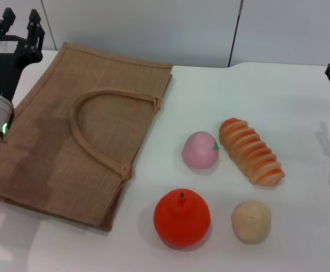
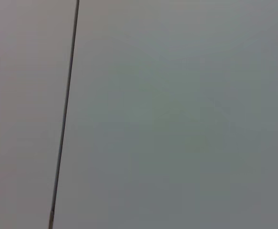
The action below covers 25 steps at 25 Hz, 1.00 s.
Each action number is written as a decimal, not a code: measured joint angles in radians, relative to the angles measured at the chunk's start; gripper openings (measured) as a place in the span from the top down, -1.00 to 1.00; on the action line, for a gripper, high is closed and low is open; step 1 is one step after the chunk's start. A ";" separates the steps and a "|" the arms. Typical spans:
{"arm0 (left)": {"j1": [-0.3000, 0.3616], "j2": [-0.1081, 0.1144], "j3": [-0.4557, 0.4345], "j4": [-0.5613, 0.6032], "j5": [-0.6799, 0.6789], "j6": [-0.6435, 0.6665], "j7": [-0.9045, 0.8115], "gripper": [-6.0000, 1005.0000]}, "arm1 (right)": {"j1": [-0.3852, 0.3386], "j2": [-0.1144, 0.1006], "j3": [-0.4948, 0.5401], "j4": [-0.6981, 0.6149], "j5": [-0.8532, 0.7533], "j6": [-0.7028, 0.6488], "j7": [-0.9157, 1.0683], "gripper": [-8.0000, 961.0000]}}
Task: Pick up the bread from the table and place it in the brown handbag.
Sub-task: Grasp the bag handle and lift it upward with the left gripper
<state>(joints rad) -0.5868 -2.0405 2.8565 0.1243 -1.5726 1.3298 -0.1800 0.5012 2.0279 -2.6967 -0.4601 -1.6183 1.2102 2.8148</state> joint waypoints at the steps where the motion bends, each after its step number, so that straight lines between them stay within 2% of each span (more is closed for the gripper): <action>1: 0.001 0.001 0.001 0.000 0.002 0.000 -0.023 0.03 | -0.001 0.000 0.000 0.000 0.000 0.000 0.000 -0.80; 3: 0.001 0.004 0.002 -0.003 0.012 -0.001 -0.086 0.03 | -0.002 0.000 0.000 0.000 0.000 -0.001 0.000 -0.80; 6: -0.003 0.013 0.005 -0.050 0.102 -0.002 -0.295 0.03 | -0.004 -0.001 0.000 0.001 0.000 -0.003 0.000 -0.80; 11: -0.055 0.016 0.006 -0.276 0.354 -0.002 -0.796 0.03 | -0.005 -0.002 0.000 0.007 -0.001 -0.006 0.000 -0.80; 17: -0.119 0.018 0.006 -0.515 0.619 -0.002 -1.260 0.02 | -0.006 -0.002 0.000 0.010 -0.001 -0.006 0.000 -0.80; 21: -0.165 0.020 0.006 -0.654 0.806 0.000 -1.470 0.02 | -0.006 -0.002 0.000 0.012 -0.001 -0.006 0.000 -0.80; 25: -0.211 0.019 0.006 -0.760 0.992 0.001 -1.606 0.02 | -0.008 -0.002 0.000 0.014 -0.001 -0.006 0.000 -0.80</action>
<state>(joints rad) -0.7982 -2.0211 2.8623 -0.6360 -0.5806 1.3312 -1.7863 0.4936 2.0264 -2.6967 -0.4458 -1.6197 1.2041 2.8148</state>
